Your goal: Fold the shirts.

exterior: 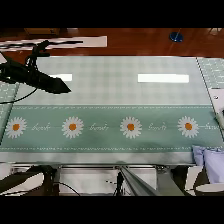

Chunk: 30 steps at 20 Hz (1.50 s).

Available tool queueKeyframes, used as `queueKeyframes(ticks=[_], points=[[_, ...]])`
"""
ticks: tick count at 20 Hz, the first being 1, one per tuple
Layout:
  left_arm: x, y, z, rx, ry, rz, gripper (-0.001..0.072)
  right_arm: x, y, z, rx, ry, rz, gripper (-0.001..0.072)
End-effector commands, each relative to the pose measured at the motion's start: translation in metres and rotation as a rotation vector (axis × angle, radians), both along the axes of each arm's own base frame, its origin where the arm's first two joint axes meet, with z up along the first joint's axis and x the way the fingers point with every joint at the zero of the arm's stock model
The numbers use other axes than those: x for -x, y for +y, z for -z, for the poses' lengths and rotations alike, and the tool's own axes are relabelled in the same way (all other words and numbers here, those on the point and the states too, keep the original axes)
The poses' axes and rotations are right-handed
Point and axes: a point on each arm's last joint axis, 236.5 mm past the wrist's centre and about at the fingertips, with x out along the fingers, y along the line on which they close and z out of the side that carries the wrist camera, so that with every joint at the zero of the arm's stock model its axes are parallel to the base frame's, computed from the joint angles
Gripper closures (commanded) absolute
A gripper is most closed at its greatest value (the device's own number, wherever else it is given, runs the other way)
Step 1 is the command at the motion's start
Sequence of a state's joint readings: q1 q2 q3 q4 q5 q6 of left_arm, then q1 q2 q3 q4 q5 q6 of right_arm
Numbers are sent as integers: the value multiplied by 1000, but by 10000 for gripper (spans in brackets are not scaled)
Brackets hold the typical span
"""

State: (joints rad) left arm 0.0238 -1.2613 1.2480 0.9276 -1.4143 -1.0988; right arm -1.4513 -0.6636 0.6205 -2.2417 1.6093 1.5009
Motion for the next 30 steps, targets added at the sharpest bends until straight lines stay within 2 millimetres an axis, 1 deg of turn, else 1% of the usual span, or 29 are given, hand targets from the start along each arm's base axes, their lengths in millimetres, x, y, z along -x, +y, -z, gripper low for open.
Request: queueKeyframes(ticks=[1,3,4,5,6,7,8,9,10,11,12,13,14,15,16,17,18,19,20,21,22,23,24,25,26,27,28,29,30], points=[[0,0,0,1,6,-8,430,6,-13,-2,45,31,-42,683],[0,0,0,3,10,-14,430,6,-15,-1,41,31,-46,682],[0,0,0,3,10,-14,430,6,-16,0,38,30,-47,666],[0,0,0,3,10,-13,430,6,-18,0,41,29,-55,517],[0,0,0,2,10,-14,430,5,-20,0,50,29,-62,314],[0,1,0,2,9,-14,430,4,-25,0,63,24,-77,228],[0,1,0,2,9,-15,430,-2,-33,0,84,-2,-87,226],[-1,2,0,2,10,-19,430,-12,-45,-2,106,-40,-106,226],[-1,4,0,2,9,-23,430,-27,-63,-9,139,-71,-149,226],[-2,5,0,3,8,-29,430,-53,-91,-21,196,-126,-221,227],[-5,6,0,2,-2,-37,430,-92,-120,-34,266,-212,-313,228],[-12,6,-2,6,-25,-54,429,-153,-148,-50,350,-364,-431,244],[-21,3,-6,27,-57,-78,428,-227,-159,-65,397,-557,-553,274],[-35,-2,-16,70,-112,-105,411,-317,-146,-79,377,-798,-711,298],[-53,-8,-30,117,-199,-123,284,-396,-111,-92,311,-1017,-845,299],[-76,-11,-48,166,-306,-169,127,-463,-62,-101,209,-1202,-955,304],[-98,-7,-62,182,-406,-223,86,-508,-13,-98,101,-1294,-1049,304],[-113,0,-68,149,-489,-253,87,-540,37,-82,-5,-1298,-1171,304],[-119,7,-64,86,-527,-250,91,-555,78,-57,-98,-1245,-1280,304],[-113,10,-51,28,-491,-233,96,-560,121,-27,-204,-1151,-1401,303],[-98,10,-33,-27,-401,-215,96,-556,154,0,-296,-1042,-1509,303],[-79,15,-11,-119,-303,-192,96,-546,179,24,-363,-911,-1619,303],[-65,27,6,-235,-236,-175,96,-537,192,41,-386,-794,-1691,303],[-55,43,20,-372,-203,-160,96,-531,199,50,-372,-696,-1736,302],[-50,55,26,-486,-196,-145,97,-529,201,51,-339,-637,-1766,303],[-47,62,28,-578,-202,-132,97,-529,201,49,-297,-605,-1777,303],[-45,63,28,-627,-207,-127,97,-530,200,44,-262,-596,-1780,303],[-43,56,28,-633,-207,-135,100,-531,200,36,-238,-610,-1782,316],[-43,46,27,-612,-209,-159,102,-534,204,25,-219,-659,-1779,367]])
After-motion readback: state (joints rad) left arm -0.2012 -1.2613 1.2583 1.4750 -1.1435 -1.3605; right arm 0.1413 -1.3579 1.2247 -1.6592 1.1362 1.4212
